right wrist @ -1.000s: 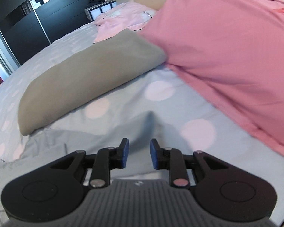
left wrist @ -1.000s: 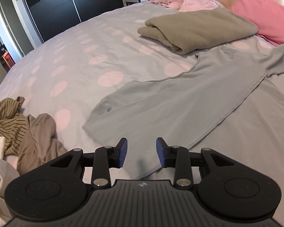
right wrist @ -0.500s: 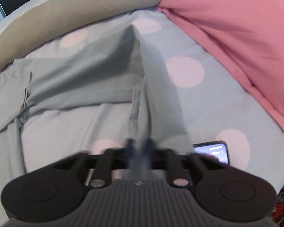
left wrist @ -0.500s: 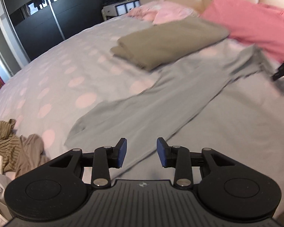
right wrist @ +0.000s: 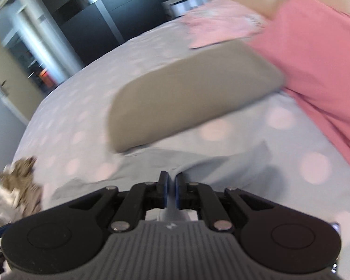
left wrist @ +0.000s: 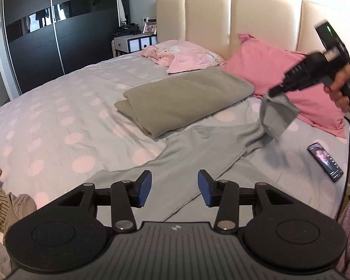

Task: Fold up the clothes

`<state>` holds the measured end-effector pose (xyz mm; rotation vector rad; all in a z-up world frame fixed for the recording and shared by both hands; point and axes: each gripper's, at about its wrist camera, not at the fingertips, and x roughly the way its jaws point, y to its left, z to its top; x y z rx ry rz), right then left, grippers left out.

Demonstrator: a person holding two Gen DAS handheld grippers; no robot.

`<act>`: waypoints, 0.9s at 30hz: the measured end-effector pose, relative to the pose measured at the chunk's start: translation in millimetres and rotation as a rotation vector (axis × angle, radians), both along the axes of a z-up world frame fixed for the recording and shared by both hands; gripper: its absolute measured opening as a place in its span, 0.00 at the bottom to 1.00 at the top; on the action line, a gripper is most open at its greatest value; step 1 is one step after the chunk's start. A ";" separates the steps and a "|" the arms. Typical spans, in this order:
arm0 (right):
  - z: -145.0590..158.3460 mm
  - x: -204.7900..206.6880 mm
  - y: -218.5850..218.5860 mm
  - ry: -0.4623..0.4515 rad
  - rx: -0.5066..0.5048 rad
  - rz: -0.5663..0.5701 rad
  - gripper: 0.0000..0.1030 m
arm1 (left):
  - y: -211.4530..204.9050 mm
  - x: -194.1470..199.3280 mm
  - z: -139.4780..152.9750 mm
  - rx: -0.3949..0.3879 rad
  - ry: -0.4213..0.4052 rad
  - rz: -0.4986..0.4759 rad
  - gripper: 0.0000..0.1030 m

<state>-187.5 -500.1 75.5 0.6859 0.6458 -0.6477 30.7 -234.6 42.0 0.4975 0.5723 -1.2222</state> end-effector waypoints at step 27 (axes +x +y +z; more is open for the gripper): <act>-95.0 158.1 56.6 0.174 0.049 0.359 0.43 | -45.9 28.0 -116.6 0.161 0.012 -0.187 0.43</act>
